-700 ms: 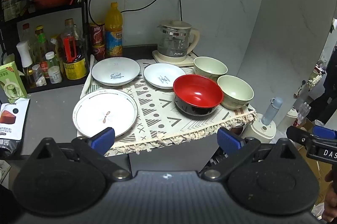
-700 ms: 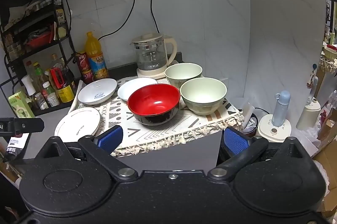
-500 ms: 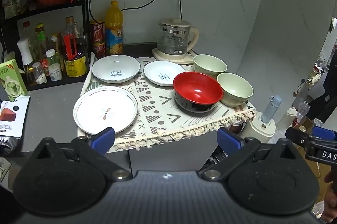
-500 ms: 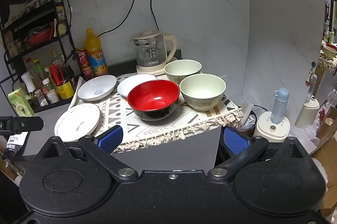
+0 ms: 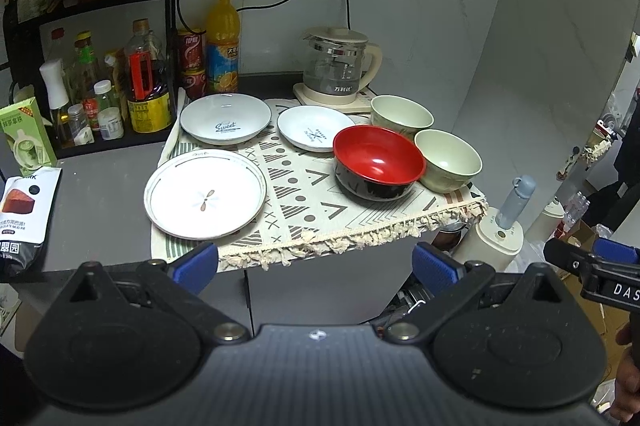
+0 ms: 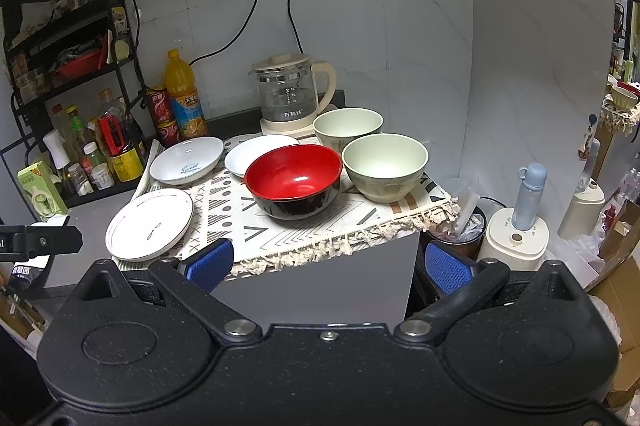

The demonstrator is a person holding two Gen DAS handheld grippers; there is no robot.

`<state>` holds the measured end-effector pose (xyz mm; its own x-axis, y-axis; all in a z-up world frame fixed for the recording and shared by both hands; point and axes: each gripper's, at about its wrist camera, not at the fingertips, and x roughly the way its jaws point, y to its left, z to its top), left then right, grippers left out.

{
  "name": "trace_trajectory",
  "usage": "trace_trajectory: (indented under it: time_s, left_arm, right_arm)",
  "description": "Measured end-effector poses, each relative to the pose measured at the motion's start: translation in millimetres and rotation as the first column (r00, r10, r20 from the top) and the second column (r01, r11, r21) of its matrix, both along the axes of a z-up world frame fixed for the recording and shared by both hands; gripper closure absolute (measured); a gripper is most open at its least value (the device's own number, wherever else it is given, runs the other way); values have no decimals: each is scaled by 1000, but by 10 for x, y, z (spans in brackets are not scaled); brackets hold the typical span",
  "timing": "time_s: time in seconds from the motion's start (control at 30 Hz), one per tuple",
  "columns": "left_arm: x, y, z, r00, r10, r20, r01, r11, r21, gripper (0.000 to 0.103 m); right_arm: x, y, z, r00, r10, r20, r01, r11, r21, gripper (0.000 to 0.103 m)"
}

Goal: Organize plates and bowls
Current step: 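Move both grippers toward the bowls on the patterned mat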

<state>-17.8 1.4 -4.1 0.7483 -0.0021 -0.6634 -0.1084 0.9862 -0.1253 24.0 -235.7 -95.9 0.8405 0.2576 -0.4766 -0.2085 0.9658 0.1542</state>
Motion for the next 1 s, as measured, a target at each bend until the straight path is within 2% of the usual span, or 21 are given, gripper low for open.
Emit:
trace_trajectory:
  time_s: [0.13,0.37,0.53,0.73,1.0]
  left_arm:
    - [-2,17,-4,1000,5,-6,-5,1000,2,1]
    - [6,38,-27,1000,14,6,-14,999,36,1]
    - [16,45,-23,1000,14,-13,-13,997,75,1]
    - [12,67,-41,1000,24,-1,-24,998,66,1]
    - [90,52,-30,999,30,-23,-29,998,47,1]
  right_arm:
    - [6,9,-4,1000,0,1,0,1000,1,0]
    - [22,9,2,1000,6,0,-6,1000,3,0]
    - [67,12,31,1000,9,2,-9,1000,-5,0]
    - [93,-8,22,1000,8,4,-8,1000,-2,0]
    - [164,-37,6,1000,12,-6,-12,1000,0,0]
